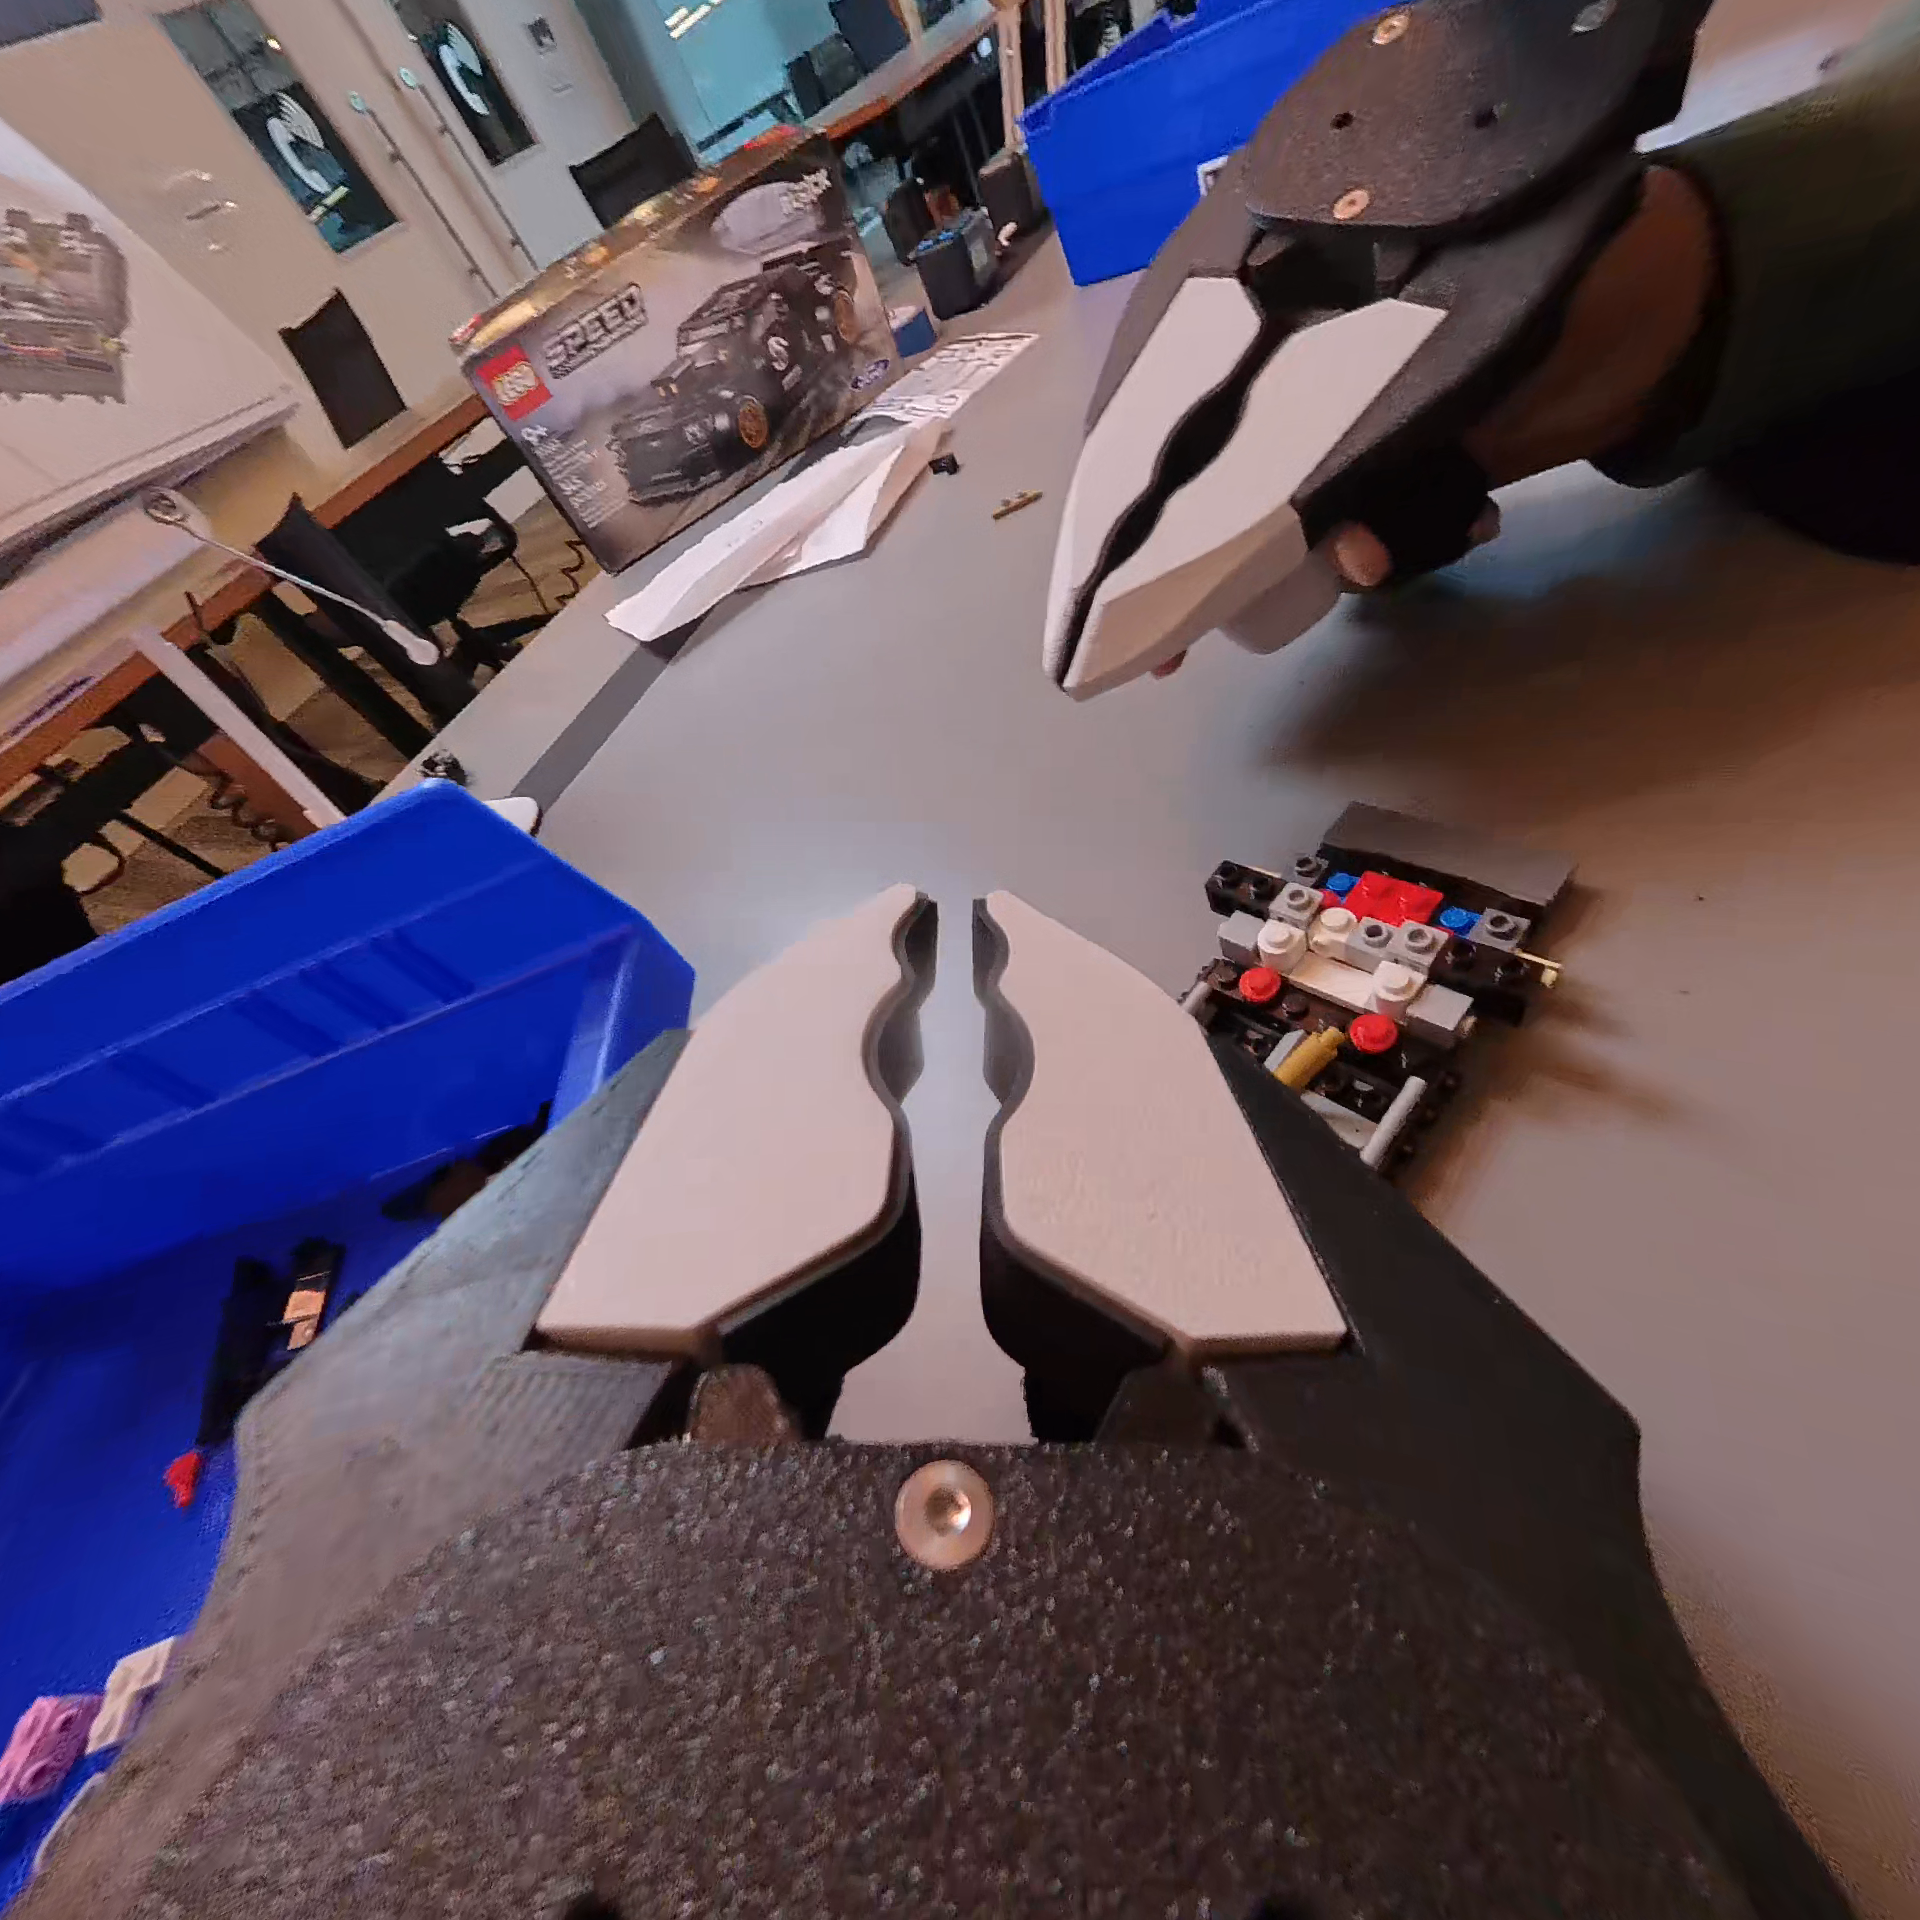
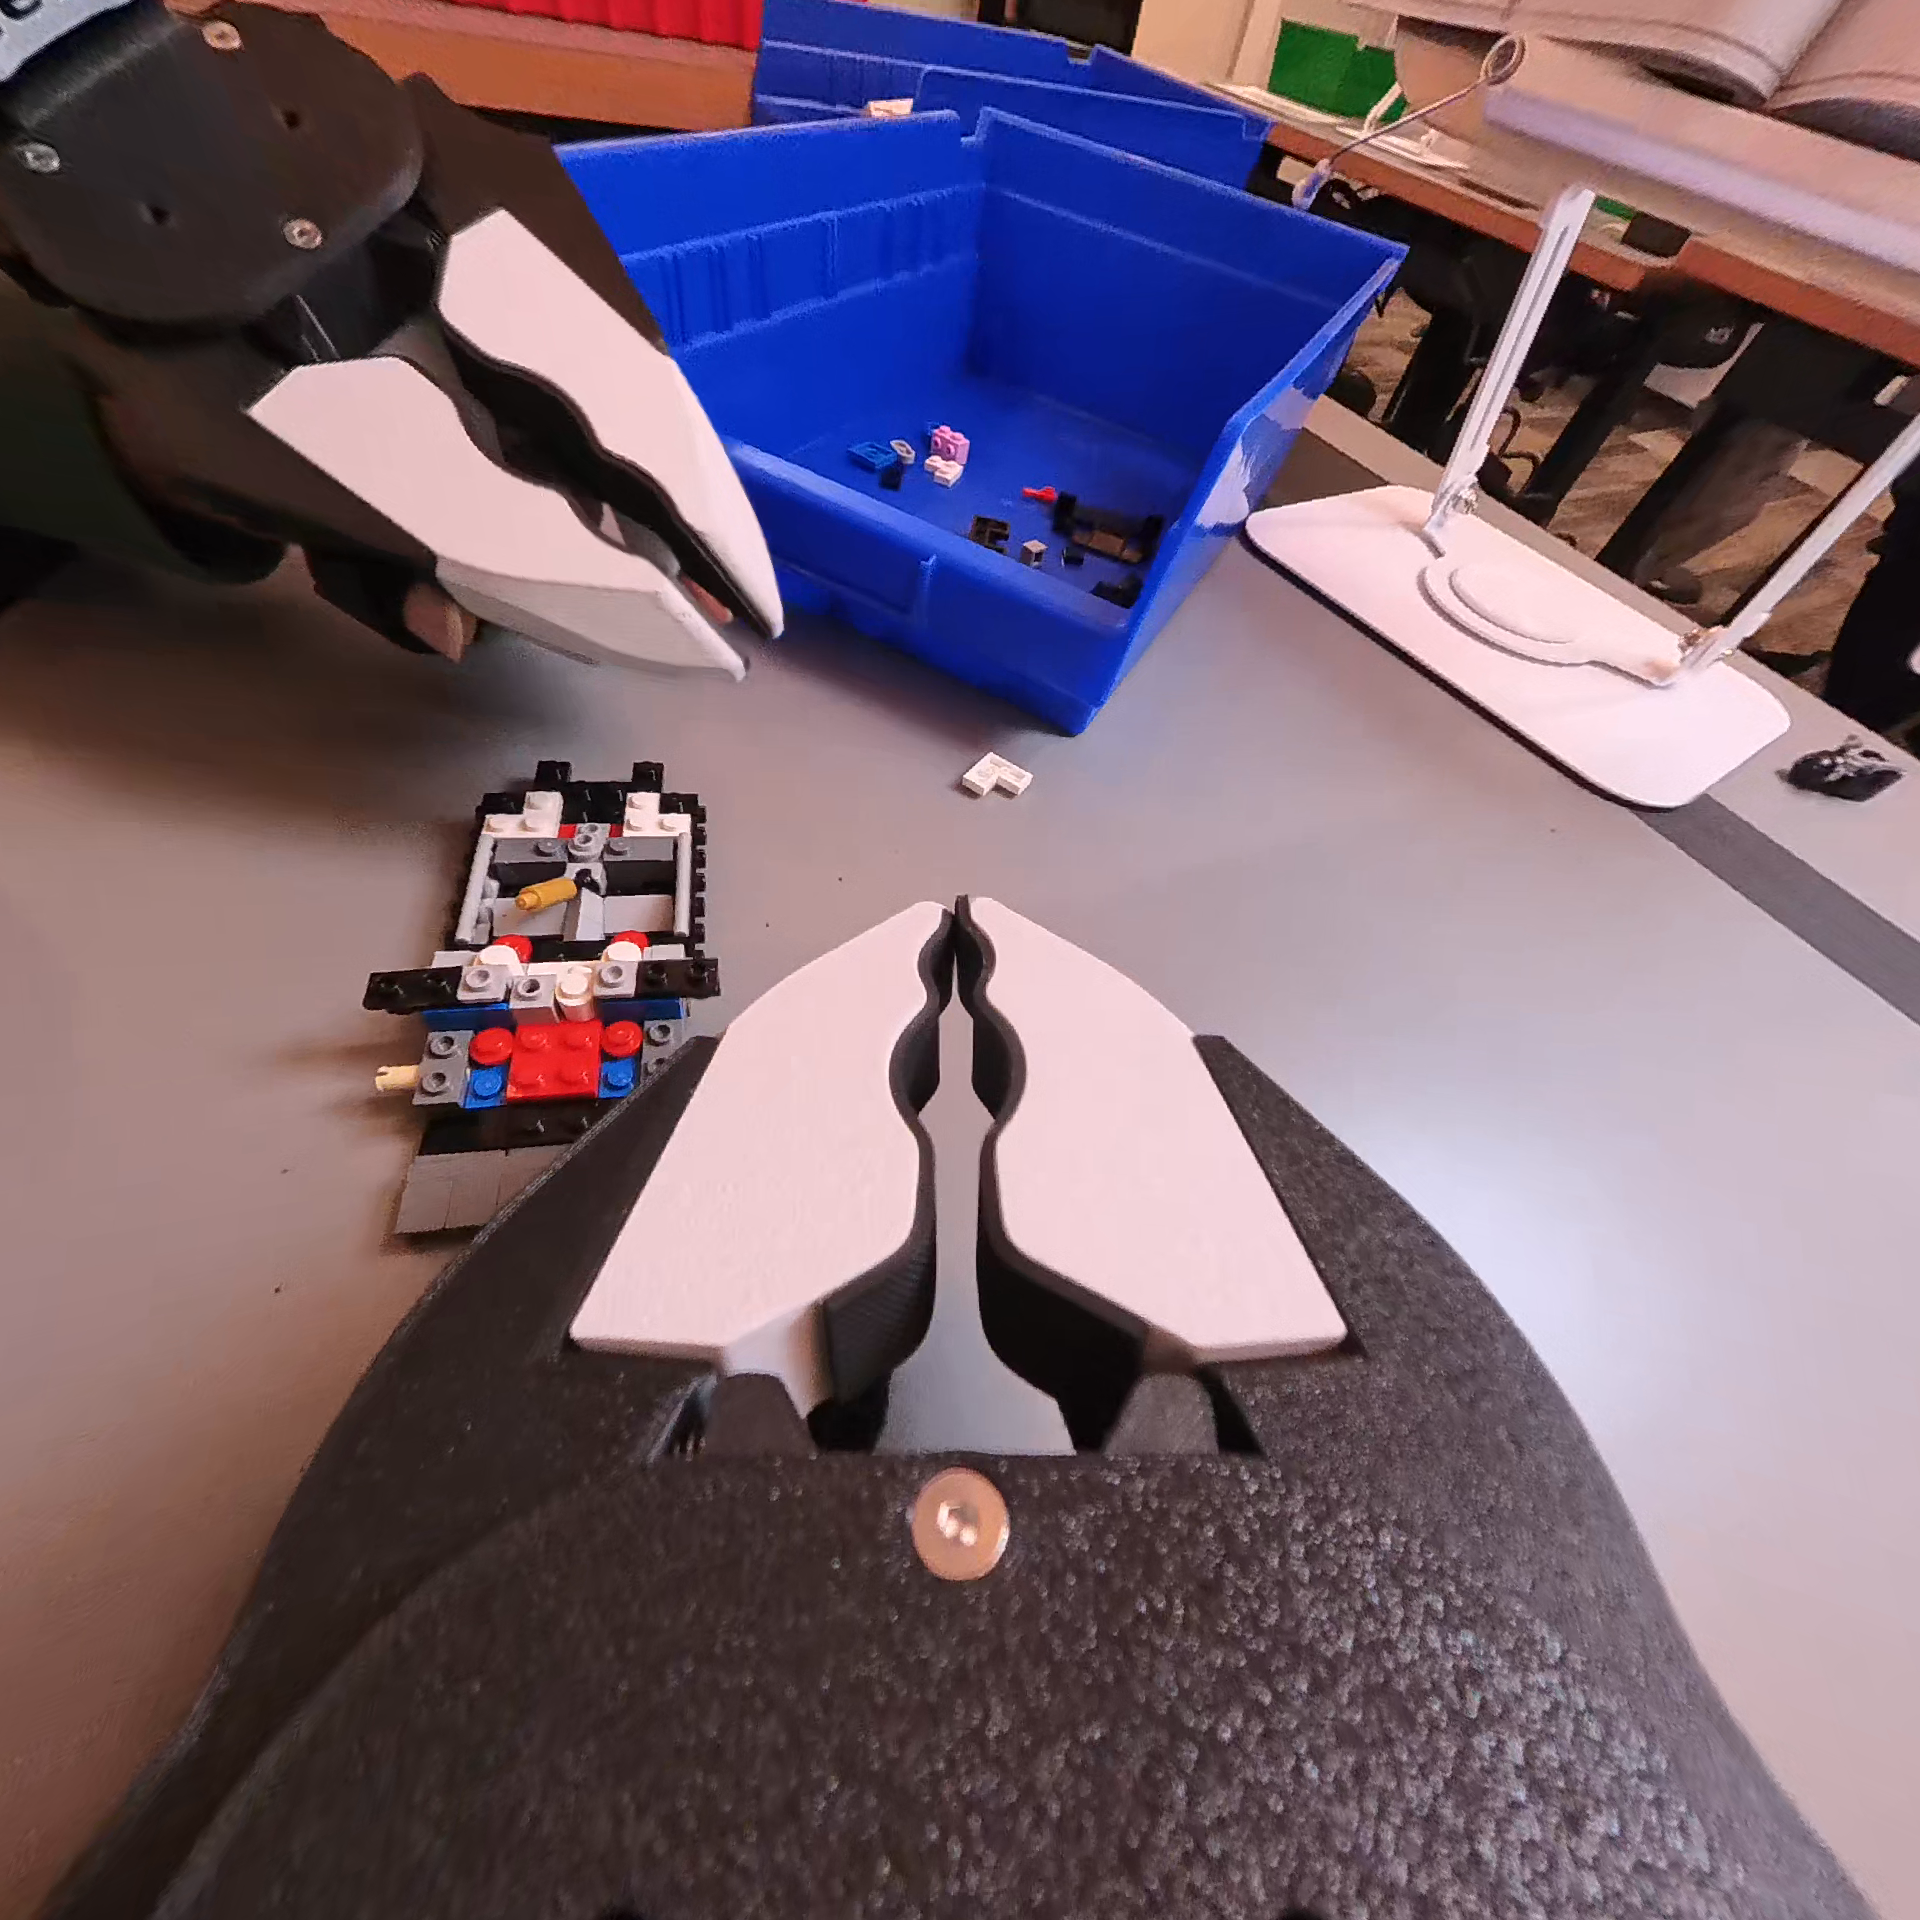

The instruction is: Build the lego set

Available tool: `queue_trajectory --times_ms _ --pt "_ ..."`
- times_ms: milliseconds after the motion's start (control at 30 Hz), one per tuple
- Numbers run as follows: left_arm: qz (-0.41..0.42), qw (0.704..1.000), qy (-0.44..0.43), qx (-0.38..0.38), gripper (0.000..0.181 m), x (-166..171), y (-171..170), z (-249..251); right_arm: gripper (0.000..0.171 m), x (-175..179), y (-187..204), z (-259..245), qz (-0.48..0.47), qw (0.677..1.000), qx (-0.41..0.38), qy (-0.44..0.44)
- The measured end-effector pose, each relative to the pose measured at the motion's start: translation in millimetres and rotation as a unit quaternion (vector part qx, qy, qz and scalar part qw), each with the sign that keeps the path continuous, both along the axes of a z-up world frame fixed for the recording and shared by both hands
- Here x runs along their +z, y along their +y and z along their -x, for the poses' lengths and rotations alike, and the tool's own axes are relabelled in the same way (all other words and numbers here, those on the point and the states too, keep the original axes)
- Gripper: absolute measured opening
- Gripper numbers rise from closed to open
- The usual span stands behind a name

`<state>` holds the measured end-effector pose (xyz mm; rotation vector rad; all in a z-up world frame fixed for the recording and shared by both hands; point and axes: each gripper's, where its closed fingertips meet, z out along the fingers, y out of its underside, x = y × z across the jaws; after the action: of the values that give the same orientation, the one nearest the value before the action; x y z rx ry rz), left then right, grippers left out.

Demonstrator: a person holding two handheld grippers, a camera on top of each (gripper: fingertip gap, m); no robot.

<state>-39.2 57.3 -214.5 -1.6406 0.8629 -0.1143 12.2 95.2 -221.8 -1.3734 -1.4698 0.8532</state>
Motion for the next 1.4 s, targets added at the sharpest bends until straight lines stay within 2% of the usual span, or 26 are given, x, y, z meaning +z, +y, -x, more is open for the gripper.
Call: queue_trajectory --times_ms 67,200,333,500,600,800,933,1033,1100,1300,1400 --pt "0.006 1.0 0.005 -0.013 0.007 -3 -2 -2 0.0 -1 -5 3 0.005 1.0 0.021 -0.002" --pt "0.044 0.997 0.004 -0.06 0.014 -13 -13 -8 0.005 -8 -37 0 0.065 0.99 0.12 -0.028" --pt "0.131 0.985 -0.006 -0.114 0.04 -28 -28 -19 0.017 -10 -62 -7 0.076 0.98 0.178 -0.045" --pt "0.164 0.975 0.067 -0.133 0.049 -45 -37 -25 0.018 -20 -78 -10 -0.019 0.963 0.236 -0.125" --pt "0.177 0.968 0.088 -0.153 0.053 -45 -39 -30 0.018 -19 -85 -7 -0.097 0.934 0.291 -0.184" --pt "0.25 0.941 0.08 -0.215 0.059 -43 -46 -35 0.018 -24 -86 -4 -0.184 0.841 0.412 -0.299" --pt "0.296 0.922 0.111 -0.223 0.068 -50 -44 -36 0.017 -29 -83 2 -0.22 0.791 0.467 -0.329" --pt "0.321 0.905 0.153 -0.233 0.063 -66 -46 -34 0.016 -31 -86 3 -0.237 0.757 0.506 -0.338" --pt "0.32 0.903 0.142 -0.25 0.06 -66 -46 -37 0.016 -35 -85 -1 -0.256 0.732 0.522 -0.354" --pt "0.31 0.896 0.138 -0.285 0.058 -65 -45 -39 0.013 -43 -89 -8 -0.273 0.701 0.55 -0.363" --pt "0.304 0.893 0.133 -0.303 0.058 -65 -47 -41 0.013 -43 -91 -9 -0.26 0.7 0.55 -0.373"
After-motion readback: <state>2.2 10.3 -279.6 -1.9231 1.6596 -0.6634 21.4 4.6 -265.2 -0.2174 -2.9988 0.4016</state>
